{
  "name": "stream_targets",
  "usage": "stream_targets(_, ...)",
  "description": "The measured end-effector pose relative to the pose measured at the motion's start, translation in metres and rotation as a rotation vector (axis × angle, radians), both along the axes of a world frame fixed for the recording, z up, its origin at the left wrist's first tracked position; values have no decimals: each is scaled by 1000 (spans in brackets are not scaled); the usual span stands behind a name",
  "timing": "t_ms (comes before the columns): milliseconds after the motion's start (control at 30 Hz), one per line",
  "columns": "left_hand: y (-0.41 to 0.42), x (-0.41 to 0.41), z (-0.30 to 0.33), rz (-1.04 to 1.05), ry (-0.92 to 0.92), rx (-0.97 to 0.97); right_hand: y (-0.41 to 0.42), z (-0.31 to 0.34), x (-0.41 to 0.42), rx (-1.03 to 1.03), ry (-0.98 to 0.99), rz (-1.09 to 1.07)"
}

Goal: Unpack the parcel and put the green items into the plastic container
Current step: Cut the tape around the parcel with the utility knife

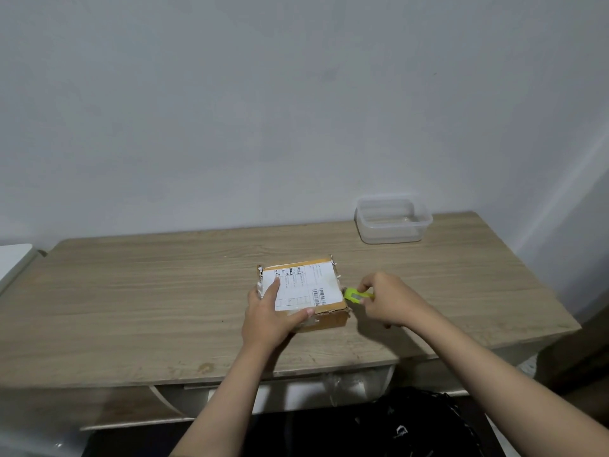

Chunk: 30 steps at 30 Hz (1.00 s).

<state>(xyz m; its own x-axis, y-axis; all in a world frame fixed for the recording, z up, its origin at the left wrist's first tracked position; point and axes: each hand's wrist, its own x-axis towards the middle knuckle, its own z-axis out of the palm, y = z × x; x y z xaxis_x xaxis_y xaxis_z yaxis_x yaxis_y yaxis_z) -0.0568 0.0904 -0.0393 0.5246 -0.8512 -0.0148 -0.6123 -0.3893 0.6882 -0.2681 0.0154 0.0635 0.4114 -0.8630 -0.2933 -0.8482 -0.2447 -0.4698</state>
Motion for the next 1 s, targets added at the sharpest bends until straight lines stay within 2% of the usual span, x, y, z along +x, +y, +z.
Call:
stream_targets(100, 0, 0, 1, -5, 2, 3, -3, 5, -10, 1, -25, -42)
stream_targets(233, 3, -8, 3, 17, 28, 19, -2, 4, -20, -124, -106, -108)
stream_targets(433, 18, -9, 7, 10, 58, 28, 6, -4, -25, -175, -240, -145)
stream_targets(533, 14, 9, 9, -62, 110, -10, 8, -8, -27, -165, -281, -167)
stream_targets(667, 15, 33, 16, -301, 236, 28, 8, -13, -32, -158, -319, -172)
stream_targets(1000, 34, 0, -6, -323, 174, -49, 6, -24, -34, -142, -352, -196)
